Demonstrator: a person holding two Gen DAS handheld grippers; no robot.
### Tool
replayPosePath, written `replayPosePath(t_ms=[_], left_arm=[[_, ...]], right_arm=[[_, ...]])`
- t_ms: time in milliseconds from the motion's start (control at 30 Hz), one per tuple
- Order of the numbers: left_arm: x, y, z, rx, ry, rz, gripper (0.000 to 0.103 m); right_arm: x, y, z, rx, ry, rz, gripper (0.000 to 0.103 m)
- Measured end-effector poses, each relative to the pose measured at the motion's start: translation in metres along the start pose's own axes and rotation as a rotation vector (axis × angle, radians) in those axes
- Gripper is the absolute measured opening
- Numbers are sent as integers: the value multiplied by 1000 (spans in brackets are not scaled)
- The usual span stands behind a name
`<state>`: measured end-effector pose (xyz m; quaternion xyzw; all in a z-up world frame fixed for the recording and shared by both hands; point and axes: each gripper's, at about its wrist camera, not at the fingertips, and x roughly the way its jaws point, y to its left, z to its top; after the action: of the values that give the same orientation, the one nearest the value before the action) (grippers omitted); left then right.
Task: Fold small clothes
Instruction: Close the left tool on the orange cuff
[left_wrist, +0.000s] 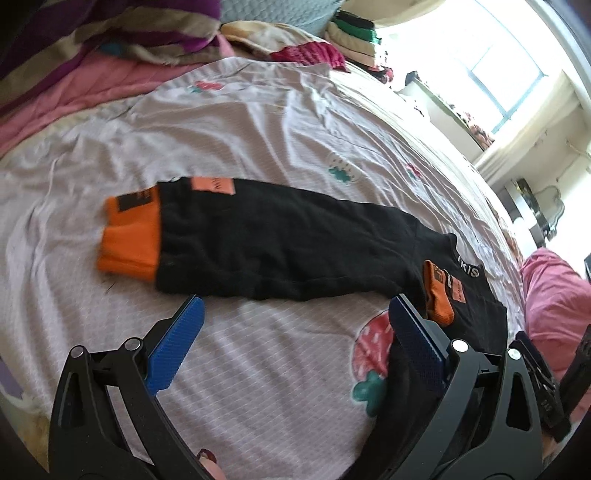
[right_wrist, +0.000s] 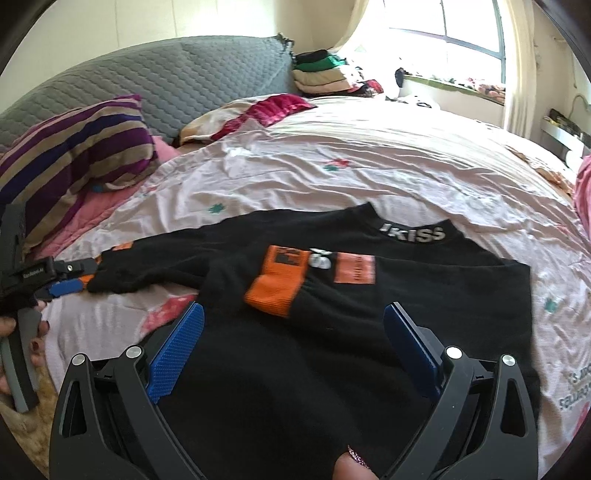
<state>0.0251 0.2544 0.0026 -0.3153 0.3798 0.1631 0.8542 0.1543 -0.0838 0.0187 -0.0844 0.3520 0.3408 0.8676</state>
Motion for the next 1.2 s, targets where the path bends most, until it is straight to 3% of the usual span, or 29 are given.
replayPosePath(t_ms=[233, 400, 800, 967, 1067, 1133, 1200], left_arm=[[-1, 38, 0, -117, 12, 21, 93], [10, 65, -2, -245, 41, -33, 93], [16, 83, 8, -385, -60, -35, 92], [20, 93, 16, -449, -104, -3, 73], [23, 96, 21, -460, -110, 33, 45], [27, 98, 26, -459, -106, 40, 19], [30, 100, 27, -464, -101, 20, 11]], right_arm=[[19, 47, 3, -82, 37, 26, 97], [25, 63, 3, -107, 55, 41, 97], [43, 68, 5, -74, 80, 41, 97], [53, 75, 4, -75, 98, 43, 97], [58, 79, 4, -76, 107, 48, 97], [60, 80, 3, -77, 113, 50, 97], [61, 79, 4, -77, 118, 50, 97]])
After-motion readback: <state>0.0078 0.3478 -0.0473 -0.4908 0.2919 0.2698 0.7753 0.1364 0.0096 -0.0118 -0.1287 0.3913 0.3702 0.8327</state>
